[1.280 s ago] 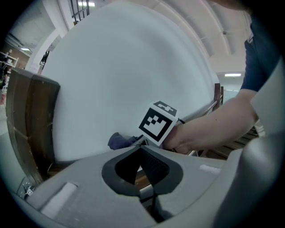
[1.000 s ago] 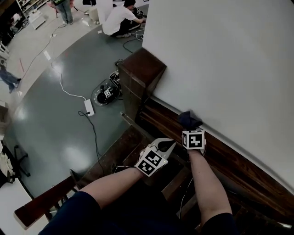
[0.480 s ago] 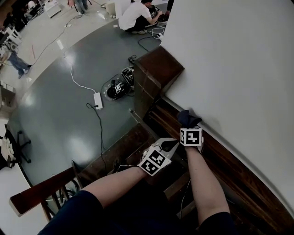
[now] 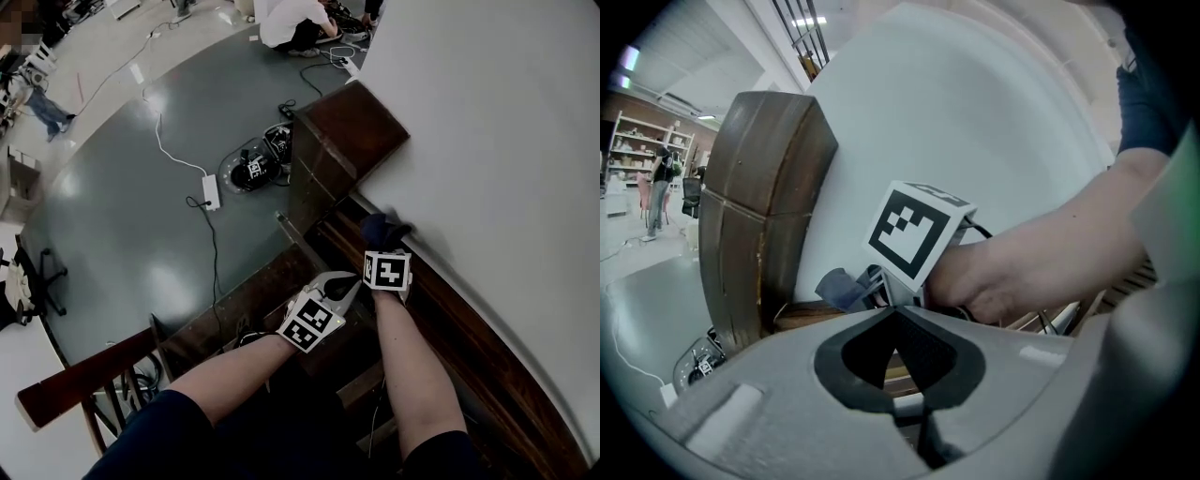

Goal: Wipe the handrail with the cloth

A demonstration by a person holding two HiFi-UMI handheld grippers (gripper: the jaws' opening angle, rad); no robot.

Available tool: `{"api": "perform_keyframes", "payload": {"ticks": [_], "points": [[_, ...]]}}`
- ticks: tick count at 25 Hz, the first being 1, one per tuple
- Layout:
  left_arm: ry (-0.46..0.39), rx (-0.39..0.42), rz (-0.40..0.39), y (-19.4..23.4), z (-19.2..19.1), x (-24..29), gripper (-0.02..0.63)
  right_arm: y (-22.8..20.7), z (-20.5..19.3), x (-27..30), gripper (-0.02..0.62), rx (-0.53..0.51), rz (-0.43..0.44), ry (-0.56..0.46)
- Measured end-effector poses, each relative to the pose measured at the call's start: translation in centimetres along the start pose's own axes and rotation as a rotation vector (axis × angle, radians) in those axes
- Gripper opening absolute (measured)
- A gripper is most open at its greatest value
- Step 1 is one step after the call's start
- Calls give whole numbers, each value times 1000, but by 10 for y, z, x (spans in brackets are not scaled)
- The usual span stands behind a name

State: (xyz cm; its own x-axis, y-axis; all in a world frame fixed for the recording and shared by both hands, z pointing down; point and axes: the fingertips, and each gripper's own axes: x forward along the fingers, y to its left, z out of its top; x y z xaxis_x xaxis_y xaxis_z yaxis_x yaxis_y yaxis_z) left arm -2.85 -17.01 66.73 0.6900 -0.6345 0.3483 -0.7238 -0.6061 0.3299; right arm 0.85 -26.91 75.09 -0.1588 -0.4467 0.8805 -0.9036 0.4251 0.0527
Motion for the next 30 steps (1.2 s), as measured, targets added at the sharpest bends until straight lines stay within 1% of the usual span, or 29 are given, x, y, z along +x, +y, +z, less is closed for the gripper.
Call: {"api": "perform_keyframes", "payload": {"ticks": [8,17,21,26,30], "points": [[-29,-28,78,55,-6,-2,-2,25,24,41,80,57,23,2],[9,-8,119,103,-18,-1,-2,46,47,79,80,126,35,-12],[28,-5,117,112,-25,0,-2,53,55,89,80,162,54,-28],[40,1,111,121,-29,3,-2,53,59,96,80,183,57,-42],[53,19,97,118,-27,-1,-2,48,62,84,80,190,49,-72]]}}
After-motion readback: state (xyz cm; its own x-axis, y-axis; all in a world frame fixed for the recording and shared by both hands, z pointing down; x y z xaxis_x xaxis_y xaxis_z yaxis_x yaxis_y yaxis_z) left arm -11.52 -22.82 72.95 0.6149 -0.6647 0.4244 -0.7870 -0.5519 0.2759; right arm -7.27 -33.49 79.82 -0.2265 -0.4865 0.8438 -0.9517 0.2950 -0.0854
